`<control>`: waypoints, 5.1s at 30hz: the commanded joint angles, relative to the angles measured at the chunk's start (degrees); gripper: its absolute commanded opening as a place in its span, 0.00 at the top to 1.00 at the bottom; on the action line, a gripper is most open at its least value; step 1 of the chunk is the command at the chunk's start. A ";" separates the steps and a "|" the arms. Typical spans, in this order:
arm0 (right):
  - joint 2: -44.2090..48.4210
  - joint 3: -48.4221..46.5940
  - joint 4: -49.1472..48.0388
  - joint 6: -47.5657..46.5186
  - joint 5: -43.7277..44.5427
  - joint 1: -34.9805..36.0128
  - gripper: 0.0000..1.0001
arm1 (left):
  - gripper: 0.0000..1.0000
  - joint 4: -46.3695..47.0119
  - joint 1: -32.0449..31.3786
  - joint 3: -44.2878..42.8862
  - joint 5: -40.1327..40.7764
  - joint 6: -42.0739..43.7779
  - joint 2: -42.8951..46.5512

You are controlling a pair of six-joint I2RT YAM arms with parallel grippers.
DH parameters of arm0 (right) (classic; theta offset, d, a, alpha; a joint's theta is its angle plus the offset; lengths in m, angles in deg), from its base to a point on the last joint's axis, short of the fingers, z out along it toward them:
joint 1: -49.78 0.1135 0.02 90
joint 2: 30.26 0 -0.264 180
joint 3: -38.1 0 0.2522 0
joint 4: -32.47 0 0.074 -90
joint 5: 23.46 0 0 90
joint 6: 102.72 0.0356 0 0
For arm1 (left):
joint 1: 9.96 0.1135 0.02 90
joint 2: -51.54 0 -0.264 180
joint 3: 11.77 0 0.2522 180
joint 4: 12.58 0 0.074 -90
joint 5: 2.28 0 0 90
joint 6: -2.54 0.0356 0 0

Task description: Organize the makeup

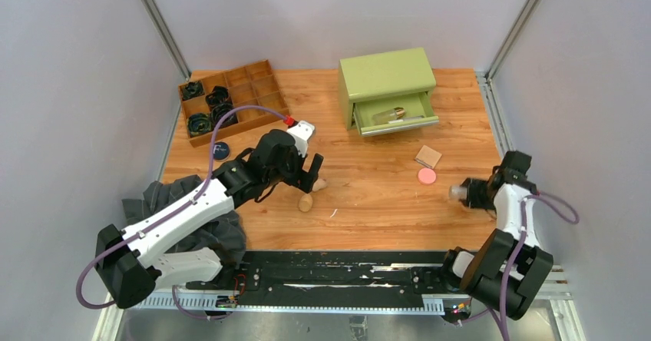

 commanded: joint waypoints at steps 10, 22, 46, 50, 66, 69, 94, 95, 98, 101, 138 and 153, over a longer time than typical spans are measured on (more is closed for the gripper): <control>-8.78 -28.14 -22.54 -20.83 -13.23 25.85 0.99 | 0.00 -0.03 1.18 -6.58 -1.99 -5.07 -5.23; -28.72 -36.64 -33.85 -9.94 -7.81 32.07 0.97 | 0.01 -1.69 3.04 -5.93 -0.82 -8.76 -1.65; -24.42 -37.68 -30.12 -19.54 -11.09 32.00 0.50 | 0.00 -2.99 3.31 -6.20 0.18 -7.29 -1.45; -18.44 -33.28 -29.25 -28.28 -10.50 32.00 0.55 | 0.00 -2.39 3.57 -5.98 -0.07 -7.55 -1.84; -12.36 -14.92 -32.99 -33.33 -6.61 30.20 0.99 | 0.01 -0.48 4.19 -7.30 -2.54 -8.18 -6.12; -17.95 -18.25 -33.36 -33.37 -8.51 30.33 0.99 | 0.00 -0.77 4.26 -7.02 -2.11 -8.11 -5.76; -36.90 -30.44 -57.25 -28.63 -13.86 34.53 0.99 | 0.00 -2.78 4.63 -6.80 -0.34 -6.35 -4.46; -38.43 -31.76 -57.22 -28.51 -14.17 34.77 0.99 | 0.00 -2.95 4.68 -6.97 -0.38 -6.41 -4.46; -42.12 -35.45 -57.01 -27.87 -14.62 35.41 0.99 | 0.00 -3.30 4.71 -7.25 -0.33 -6.45 -4.22; -42.91 -35.55 -57.67 -26.88 -15.11 35.61 0.99 | 0.00 -4.03 4.72 -7.68 -0.02 -6.39 -3.88; -60.06 -11.45 -124.79 1.99 -13.30 33.92 0.47 | 0.00 -3.95 4.72 -4.63 2.52 -5.87 -0.75; -64.42 -17.12 -122.84 4.75 -9.95 34.44 0.48 | 0.00 -3.95 4.72 -5.28 2.76 -5.45 -1.94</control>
